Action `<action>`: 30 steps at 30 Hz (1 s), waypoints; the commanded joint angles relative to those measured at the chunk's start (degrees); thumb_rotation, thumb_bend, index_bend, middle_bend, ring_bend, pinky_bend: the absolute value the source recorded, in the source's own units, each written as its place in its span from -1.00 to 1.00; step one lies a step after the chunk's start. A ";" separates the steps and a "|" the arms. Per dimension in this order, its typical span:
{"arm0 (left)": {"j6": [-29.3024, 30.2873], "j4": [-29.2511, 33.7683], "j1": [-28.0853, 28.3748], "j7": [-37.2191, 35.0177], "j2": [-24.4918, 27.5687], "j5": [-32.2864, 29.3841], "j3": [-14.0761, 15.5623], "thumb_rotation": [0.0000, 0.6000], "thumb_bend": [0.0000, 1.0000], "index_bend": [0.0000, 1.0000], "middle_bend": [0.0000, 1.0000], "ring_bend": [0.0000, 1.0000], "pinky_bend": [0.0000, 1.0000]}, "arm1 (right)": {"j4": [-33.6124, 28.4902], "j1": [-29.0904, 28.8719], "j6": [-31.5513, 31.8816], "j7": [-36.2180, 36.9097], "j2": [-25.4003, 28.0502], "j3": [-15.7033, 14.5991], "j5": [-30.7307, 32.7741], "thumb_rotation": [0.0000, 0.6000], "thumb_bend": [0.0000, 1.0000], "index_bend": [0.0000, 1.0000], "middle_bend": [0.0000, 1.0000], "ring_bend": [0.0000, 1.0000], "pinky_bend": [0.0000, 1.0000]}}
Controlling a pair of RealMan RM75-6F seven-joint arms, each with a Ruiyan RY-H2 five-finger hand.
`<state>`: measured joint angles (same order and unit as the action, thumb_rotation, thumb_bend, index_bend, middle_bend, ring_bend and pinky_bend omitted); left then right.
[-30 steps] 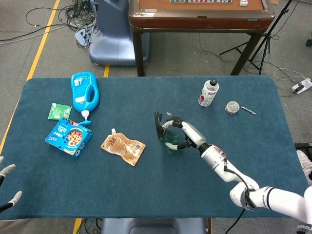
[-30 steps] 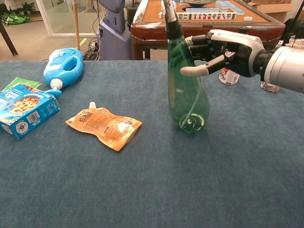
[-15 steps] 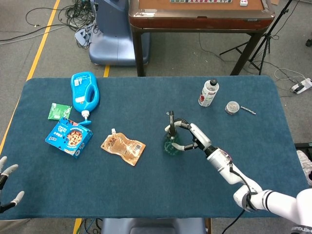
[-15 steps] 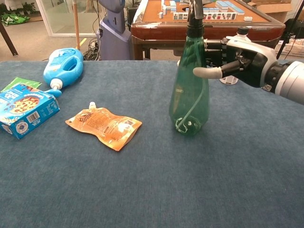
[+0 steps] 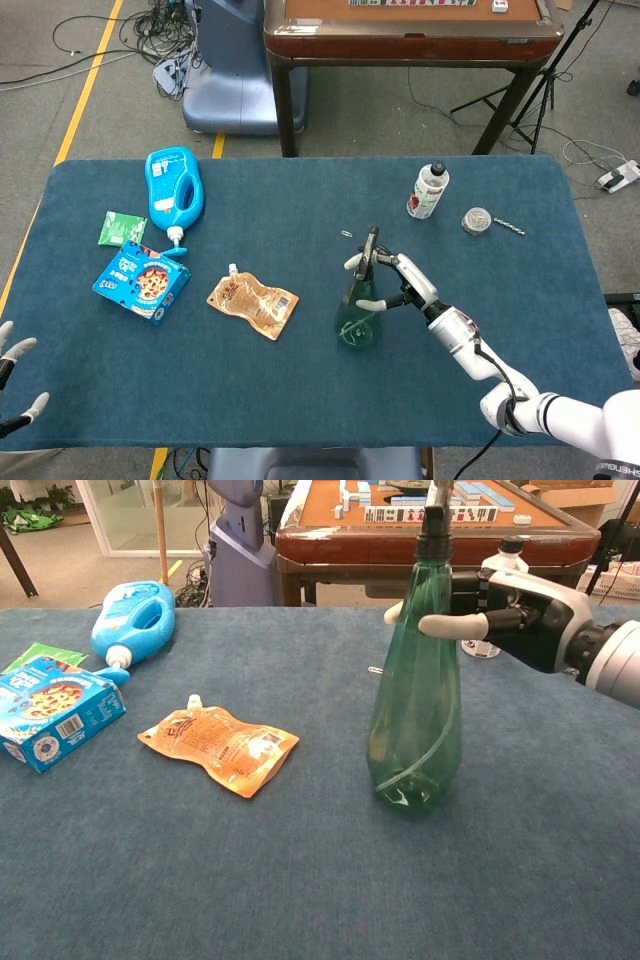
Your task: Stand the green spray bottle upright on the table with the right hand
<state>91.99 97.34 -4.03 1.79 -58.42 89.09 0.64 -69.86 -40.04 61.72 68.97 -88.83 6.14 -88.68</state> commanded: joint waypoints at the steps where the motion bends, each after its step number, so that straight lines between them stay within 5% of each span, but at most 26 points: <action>1: -0.02 0.04 0.03 0.04 0.02 0.03 0.01 1.00 -0.49 -0.61 -0.98 -0.91 -0.91 | -0.18 0.28 0.61 0.03 0.27 -0.26 -0.38 0.62 -0.91 0.03 -0.34 -0.76 -1.00; 23: -0.51 0.51 0.42 0.84 -0.04 0.02 0.05 1.00 -0.49 -0.61 -0.98 -0.91 -0.91 | -2.76 -0.84 3.67 -14.57 2.25 -0.75 -3.69 0.61 -0.91 -0.04 -0.35 -0.76 -1.00; 30: -0.39 0.48 0.32 0.81 0.03 -0.12 0.08 1.00 -0.49 -0.61 -0.98 -0.91 -0.91 | -3.53 -1.20 3.18 -15.23 3.16 -1.14 -3.66 0.58 -0.95 -0.35 -0.45 -0.77 -1.00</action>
<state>91.59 97.82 -3.72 2.60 -58.40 88.98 0.73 -73.29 -41.23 64.92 53.74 -85.76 5.06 -92.35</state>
